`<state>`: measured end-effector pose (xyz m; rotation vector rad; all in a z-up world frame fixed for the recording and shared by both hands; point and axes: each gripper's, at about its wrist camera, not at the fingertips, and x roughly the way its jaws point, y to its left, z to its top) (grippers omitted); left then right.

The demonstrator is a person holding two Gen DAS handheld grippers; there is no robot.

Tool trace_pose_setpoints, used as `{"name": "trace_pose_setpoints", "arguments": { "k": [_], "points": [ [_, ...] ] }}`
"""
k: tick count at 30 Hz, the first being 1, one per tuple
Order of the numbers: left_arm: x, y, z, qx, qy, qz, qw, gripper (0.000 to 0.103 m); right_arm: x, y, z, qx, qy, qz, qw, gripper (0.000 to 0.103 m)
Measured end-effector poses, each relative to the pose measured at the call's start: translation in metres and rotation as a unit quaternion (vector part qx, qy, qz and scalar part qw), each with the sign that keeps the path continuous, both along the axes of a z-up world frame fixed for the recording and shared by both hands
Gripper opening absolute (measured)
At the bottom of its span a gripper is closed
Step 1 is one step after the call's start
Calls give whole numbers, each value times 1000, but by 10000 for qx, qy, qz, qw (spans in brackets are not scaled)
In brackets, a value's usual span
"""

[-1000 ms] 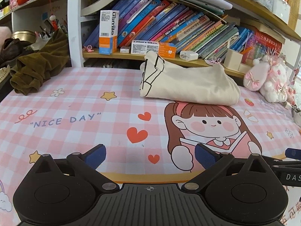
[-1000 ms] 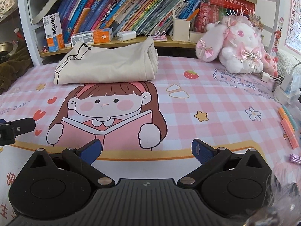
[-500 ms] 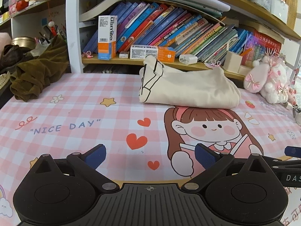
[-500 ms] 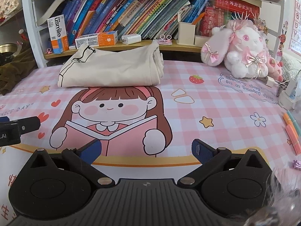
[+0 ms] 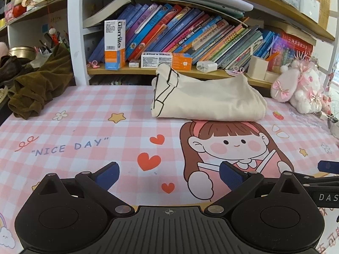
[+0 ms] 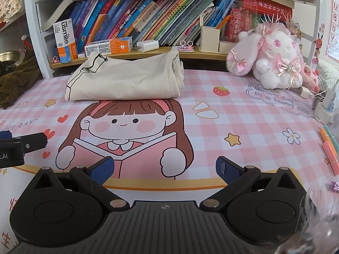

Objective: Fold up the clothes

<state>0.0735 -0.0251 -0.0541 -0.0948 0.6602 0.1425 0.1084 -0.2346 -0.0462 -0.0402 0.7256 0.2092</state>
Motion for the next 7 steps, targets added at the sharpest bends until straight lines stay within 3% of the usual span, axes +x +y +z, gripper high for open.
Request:
{"name": "trace_pose_setpoints", "arguments": {
  "k": [7],
  "points": [
    [1,4,-2,-70,8,77,9999,102,1,-2,-2,50,47,-43,10000,103]
  ]
}}
